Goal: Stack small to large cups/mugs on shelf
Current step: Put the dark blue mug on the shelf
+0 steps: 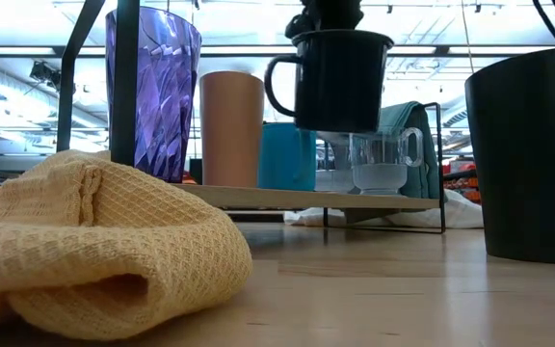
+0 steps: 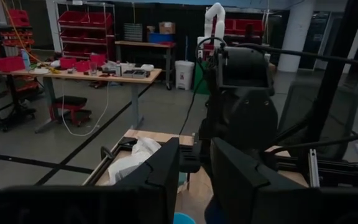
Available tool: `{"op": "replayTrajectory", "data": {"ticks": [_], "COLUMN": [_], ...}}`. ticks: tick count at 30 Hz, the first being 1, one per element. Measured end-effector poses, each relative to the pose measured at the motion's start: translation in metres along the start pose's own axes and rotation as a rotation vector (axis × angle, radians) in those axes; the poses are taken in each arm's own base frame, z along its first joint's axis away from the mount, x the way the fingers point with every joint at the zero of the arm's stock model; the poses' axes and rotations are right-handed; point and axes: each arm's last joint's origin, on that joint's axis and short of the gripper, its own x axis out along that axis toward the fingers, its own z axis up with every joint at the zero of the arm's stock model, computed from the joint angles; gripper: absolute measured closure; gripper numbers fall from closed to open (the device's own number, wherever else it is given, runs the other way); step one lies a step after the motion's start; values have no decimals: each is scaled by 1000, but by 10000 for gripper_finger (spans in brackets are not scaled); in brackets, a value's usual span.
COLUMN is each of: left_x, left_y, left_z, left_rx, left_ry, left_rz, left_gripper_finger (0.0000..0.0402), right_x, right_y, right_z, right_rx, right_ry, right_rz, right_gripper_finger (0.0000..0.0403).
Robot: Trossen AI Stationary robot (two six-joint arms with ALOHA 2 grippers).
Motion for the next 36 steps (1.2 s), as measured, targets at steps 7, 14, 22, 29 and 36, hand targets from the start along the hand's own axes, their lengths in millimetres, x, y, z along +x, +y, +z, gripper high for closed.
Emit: {"op": "replayTrajectory", "data": {"ticks": [7, 14, 22, 29, 36], "left_x": [0, 0, 0, 0, 0], "left_y": [0, 0, 0, 0, 0], "left_z": [0, 0, 0, 0, 0], "left_rx": [-10, -9, -8, -8, -9], "left_ry": [4, 4, 3, 3, 2], "left_rz": [0, 0, 0, 0, 0], "left_gripper_finger": [301, 301, 301, 298, 302], "right_x": [0, 0, 21, 40, 40], "right_y": [0, 2, 4, 5, -5], "right_z": [4, 4, 3, -2, 0], "right_rx": [17, 53, 82, 93, 117], "right_ry": [-49, -62, -31, 14, -33], "right_rz": [41, 109, 160, 178, 163], "right_gripper_finger": [385, 385, 385, 385, 385]}}
